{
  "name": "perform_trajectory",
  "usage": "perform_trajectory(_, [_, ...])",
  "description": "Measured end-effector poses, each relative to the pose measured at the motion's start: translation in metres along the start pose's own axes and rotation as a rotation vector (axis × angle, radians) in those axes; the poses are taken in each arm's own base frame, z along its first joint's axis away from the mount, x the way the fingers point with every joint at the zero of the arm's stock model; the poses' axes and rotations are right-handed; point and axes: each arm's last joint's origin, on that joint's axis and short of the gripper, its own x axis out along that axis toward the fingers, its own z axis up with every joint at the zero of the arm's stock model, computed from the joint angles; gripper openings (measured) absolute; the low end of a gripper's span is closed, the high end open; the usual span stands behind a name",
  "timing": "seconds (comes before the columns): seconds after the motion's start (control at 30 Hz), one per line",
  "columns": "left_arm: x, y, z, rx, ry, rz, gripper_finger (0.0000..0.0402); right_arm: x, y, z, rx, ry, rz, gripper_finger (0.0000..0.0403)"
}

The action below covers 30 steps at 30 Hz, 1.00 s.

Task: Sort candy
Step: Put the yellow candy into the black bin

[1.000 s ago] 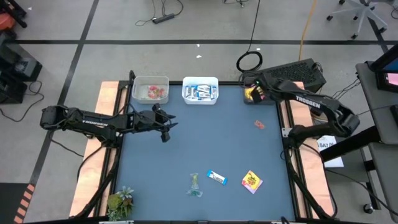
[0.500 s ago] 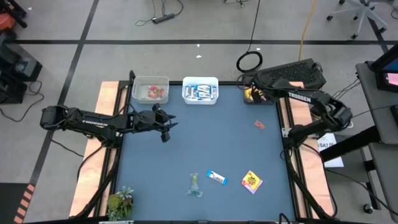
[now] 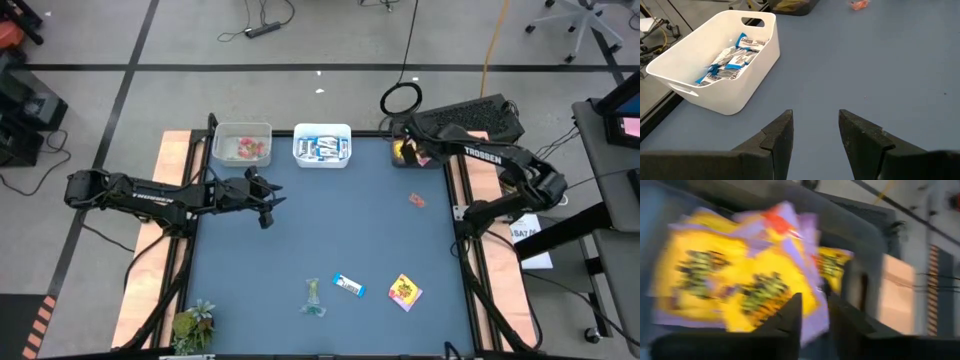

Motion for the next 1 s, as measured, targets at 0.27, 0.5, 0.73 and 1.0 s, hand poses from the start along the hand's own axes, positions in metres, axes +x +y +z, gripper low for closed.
perform_trajectory(0.27, [0.0, 0.0, -0.001, 0.003, 0.011, 0.0, 0.0164, 0.01, 0.015, -0.001, 0.019, -0.034, 0.283, 0.001])
perform_trajectory(0.5, [0.0, 0.0, -0.001, 0.004, 0.014, 0.0, 0.0164, 0.027, 0.015, -0.009, 0.034, 0.001, 0.163, 0.0002])
perform_trajectory(0.73, [0.0, 0.0, -0.002, 0.004, 0.016, 0.0, 0.0164, 0.043, 0.012, -0.008, 0.051, 0.042, 0.105, 0.0001])
perform_trajectory(1.0, [0.0, 0.0, -0.002, 0.004, 0.018, 0.0, 0.0164, 0.027, 0.005, -0.015, 0.003, 0.067, 0.11, 0.0])
